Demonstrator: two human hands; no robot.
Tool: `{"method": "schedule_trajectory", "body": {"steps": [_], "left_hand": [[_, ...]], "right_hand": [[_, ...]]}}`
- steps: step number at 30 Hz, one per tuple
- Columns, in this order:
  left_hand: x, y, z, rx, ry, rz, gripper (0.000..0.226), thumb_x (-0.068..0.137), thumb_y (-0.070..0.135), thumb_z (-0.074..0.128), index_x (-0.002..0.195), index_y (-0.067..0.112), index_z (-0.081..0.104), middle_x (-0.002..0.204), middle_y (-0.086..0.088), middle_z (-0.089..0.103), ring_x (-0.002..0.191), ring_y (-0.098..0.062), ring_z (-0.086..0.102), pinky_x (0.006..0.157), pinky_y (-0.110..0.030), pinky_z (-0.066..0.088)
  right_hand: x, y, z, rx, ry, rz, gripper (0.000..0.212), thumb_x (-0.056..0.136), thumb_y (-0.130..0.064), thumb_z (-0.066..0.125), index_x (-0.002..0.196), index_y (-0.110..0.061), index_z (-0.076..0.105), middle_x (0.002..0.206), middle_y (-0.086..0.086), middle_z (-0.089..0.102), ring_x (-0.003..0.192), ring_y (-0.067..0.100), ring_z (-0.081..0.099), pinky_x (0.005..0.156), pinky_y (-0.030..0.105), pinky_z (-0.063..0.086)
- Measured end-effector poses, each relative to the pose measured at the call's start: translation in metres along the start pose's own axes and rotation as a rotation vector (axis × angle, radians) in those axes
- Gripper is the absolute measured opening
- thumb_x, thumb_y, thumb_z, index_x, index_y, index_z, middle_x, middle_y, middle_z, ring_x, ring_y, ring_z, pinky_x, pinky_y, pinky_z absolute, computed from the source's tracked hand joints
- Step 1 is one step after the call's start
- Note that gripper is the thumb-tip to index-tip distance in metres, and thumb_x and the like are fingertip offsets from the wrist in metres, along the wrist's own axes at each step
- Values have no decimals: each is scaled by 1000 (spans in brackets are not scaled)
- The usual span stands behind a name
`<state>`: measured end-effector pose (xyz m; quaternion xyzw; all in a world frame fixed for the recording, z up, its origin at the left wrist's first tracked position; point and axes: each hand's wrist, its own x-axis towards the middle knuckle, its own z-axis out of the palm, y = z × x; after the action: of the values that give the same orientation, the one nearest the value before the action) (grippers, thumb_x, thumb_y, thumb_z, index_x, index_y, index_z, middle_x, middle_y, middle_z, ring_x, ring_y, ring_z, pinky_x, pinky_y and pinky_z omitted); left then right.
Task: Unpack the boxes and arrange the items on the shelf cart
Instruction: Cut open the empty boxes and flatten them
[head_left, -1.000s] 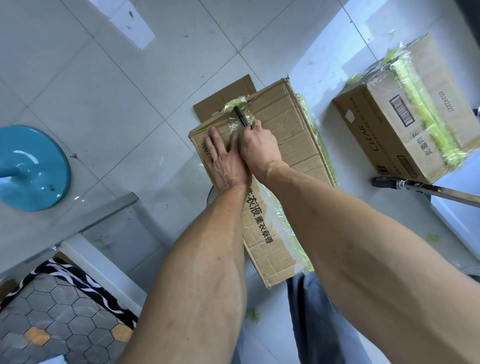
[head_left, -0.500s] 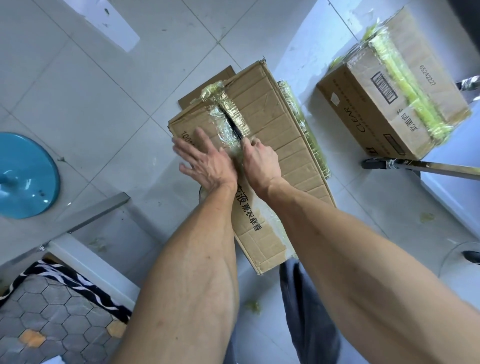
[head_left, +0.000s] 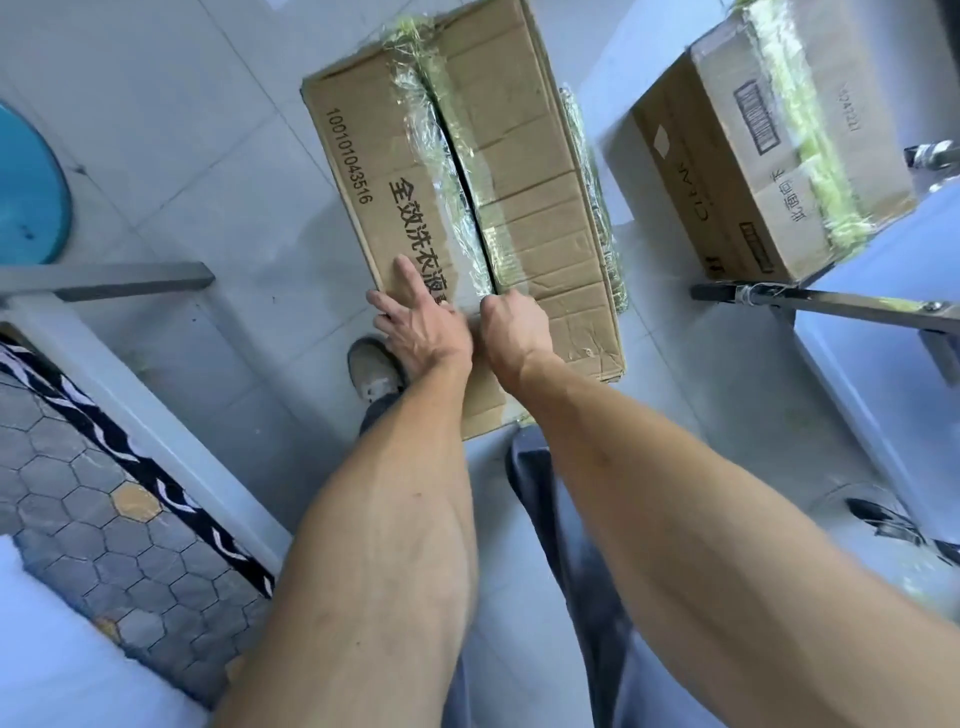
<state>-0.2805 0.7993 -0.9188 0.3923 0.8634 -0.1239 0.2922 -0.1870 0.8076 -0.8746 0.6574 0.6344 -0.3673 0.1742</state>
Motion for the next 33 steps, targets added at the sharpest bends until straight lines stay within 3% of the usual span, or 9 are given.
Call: {"method": "schedule_trajectory", "body": {"steps": [8,11,14,16,18,22,26,33], "left_hand": [[-18,-8,17,30,15,-140,78,96,49,45,156,32,-1,150,-32,21,108,-40,55,82,-43,43],[-32,-31,20,18,6,-146,85,92,55,46,157,28,-1,135,-27,43,98,-41,61,76,-41,42],[-56,-64,30,-78,-46,-243,84,93,56,45,156,16,8,120,-25,59,104,-40,61,80,-40,40],[-67,-77,38,-123,-118,-307,77,94,60,40,144,3,25,124,-25,60,111,-40,59,84,-40,40],[-70,-78,42,-177,-168,-343,69,95,61,36,132,3,34,128,-25,58,114,-40,57,86,-41,41],[-62,-66,44,-331,-203,-409,68,97,55,40,138,2,29,137,-26,49,121,-40,52,97,-41,39],[-63,-69,45,-341,-228,-432,70,97,58,39,138,2,27,144,-25,43,129,-40,45,108,-44,32],[-71,-77,57,-291,-219,-443,69,96,63,34,133,5,33,144,-21,46,131,-36,46,109,-41,33]], "right_hand": [[-38,22,36,102,-4,33,22,89,-1,46,88,-3,68,91,18,69,87,40,67,72,39,51],[-39,14,40,144,27,34,24,91,-4,44,90,-5,68,93,16,69,88,38,67,73,38,51],[-42,17,42,203,27,67,20,91,-9,48,89,-5,68,94,17,68,87,38,65,74,37,48],[-47,21,43,227,15,86,10,91,-17,56,88,-11,63,88,14,64,81,35,61,73,33,47],[-53,26,46,253,16,103,10,92,-23,60,96,-14,62,86,10,60,81,32,59,78,33,49],[-62,25,48,311,80,168,24,102,-21,38,86,-15,55,83,13,58,77,34,56,78,35,49],[-73,18,47,239,122,149,20,96,-13,42,94,-11,62,92,13,61,89,36,61,70,32,37],[-83,20,51,176,134,135,28,97,-10,41,105,-8,67,108,15,66,103,37,63,81,36,48]]}}
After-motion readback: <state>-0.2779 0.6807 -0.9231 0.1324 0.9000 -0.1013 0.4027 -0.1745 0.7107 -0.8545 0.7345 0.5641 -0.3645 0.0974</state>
